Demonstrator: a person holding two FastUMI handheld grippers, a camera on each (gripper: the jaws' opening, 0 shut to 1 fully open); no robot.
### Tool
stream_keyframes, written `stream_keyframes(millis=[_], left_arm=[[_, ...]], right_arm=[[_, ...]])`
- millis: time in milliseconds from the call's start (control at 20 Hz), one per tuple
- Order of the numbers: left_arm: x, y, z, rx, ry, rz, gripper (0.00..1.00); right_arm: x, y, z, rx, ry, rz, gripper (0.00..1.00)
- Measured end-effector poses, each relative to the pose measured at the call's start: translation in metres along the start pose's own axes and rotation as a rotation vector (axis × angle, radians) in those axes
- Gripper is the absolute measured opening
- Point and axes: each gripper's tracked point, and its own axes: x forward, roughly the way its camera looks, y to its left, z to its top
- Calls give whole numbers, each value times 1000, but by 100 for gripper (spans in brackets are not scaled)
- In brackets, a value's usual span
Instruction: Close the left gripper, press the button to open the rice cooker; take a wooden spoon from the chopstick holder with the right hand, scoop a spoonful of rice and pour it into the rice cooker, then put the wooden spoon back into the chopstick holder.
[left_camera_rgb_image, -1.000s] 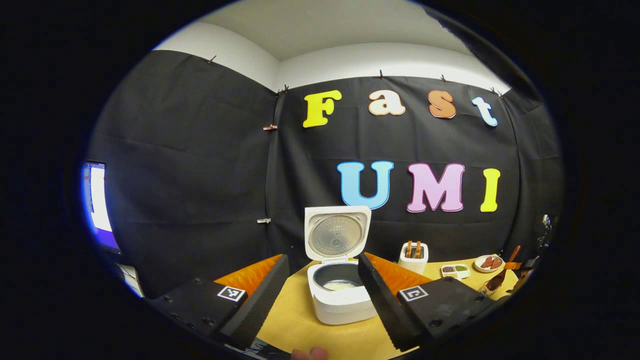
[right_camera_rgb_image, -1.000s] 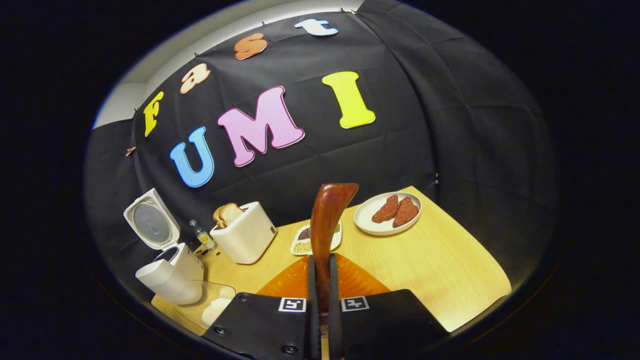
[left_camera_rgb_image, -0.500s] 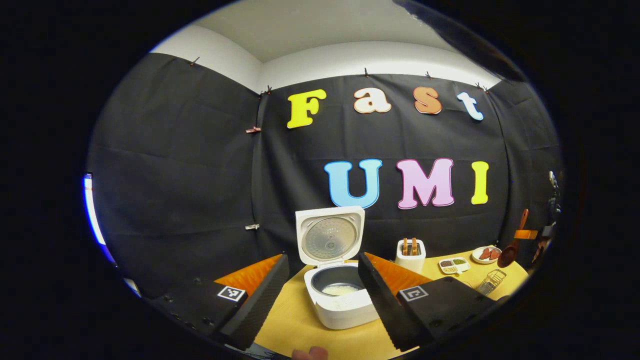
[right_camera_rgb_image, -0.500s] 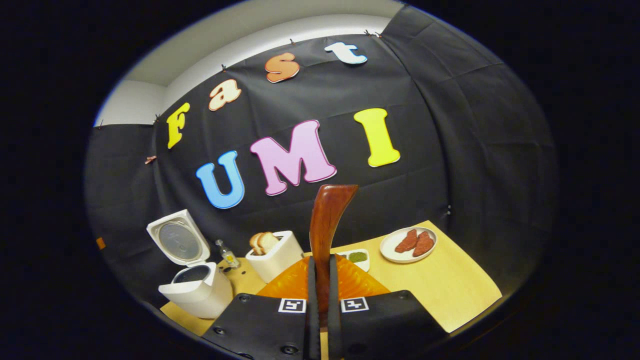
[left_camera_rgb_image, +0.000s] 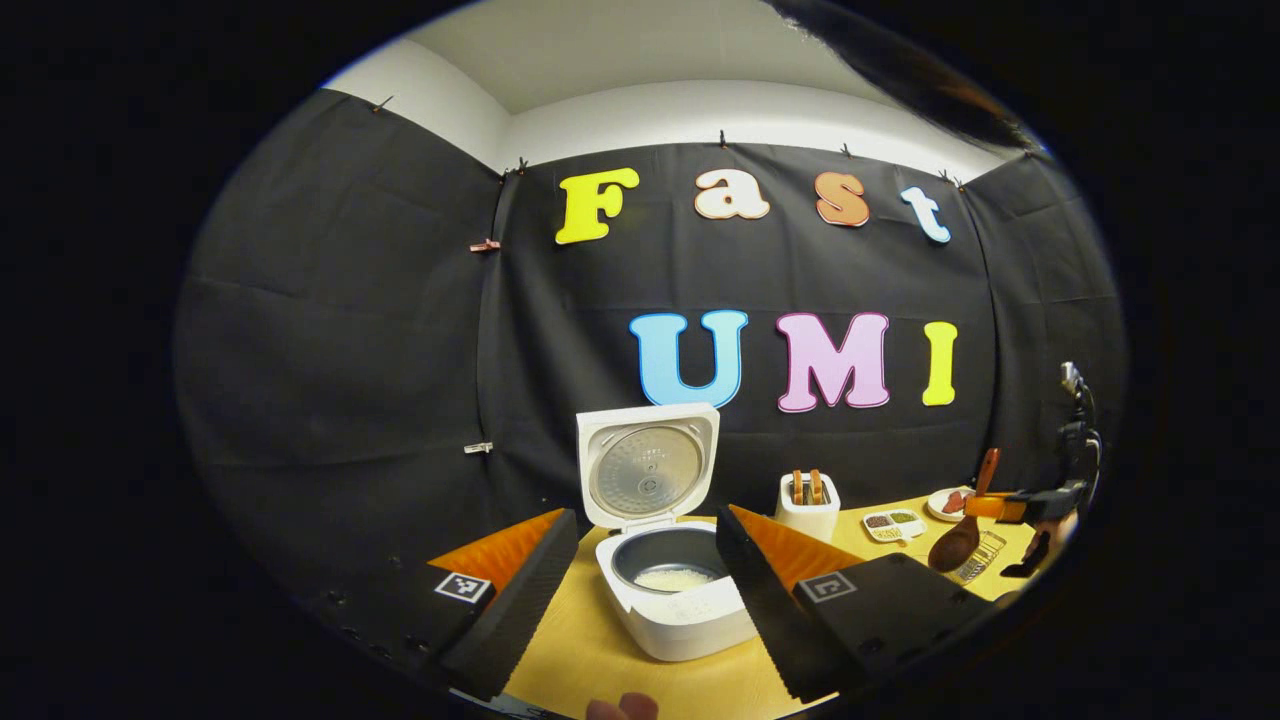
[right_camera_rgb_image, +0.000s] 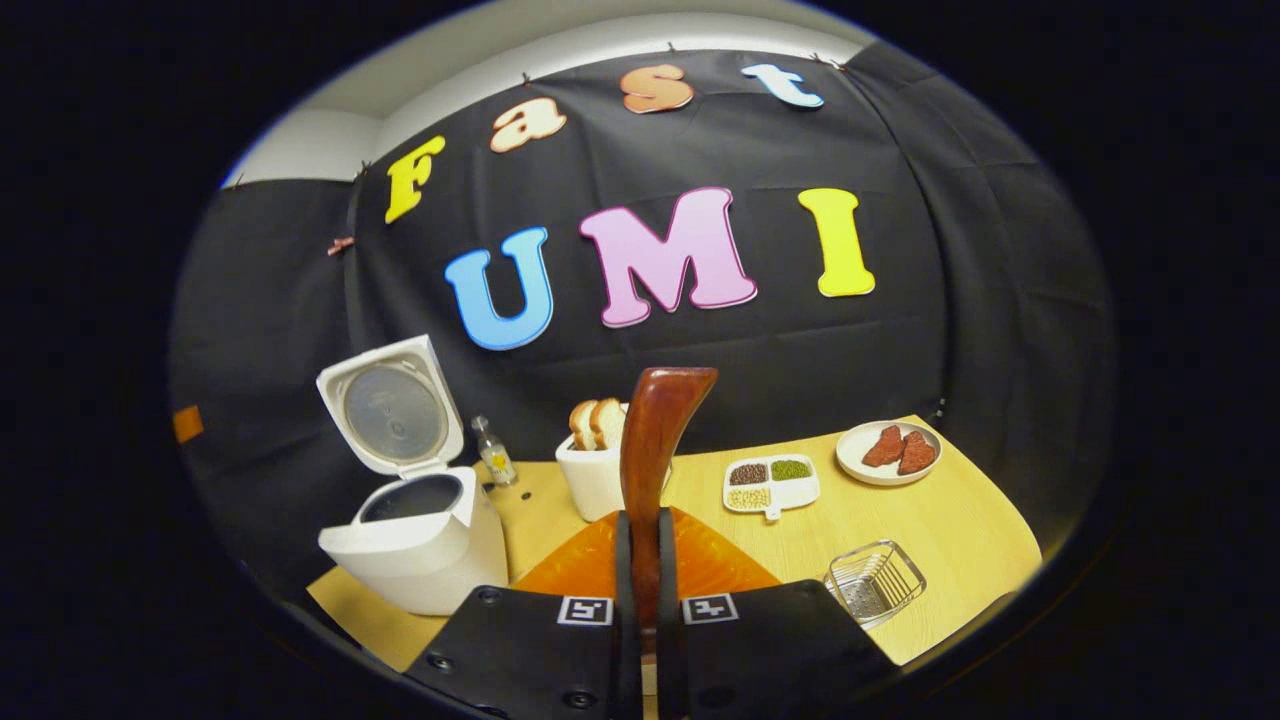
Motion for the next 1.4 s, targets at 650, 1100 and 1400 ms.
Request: stream_keyframes(millis=[650, 1100, 1400], left_arm=[[11, 38, -24, -2, 40, -22, 96], [1, 50, -31, 4, 48, -4, 96], [-1, 49, -31, 11, 47, -4, 96]], right_arm=[[35, 32, -117, -328, 149, -121, 11], [37, 48, -129, 211, 230, -109, 11], [20, 19, -108, 447, 165, -116, 11]])
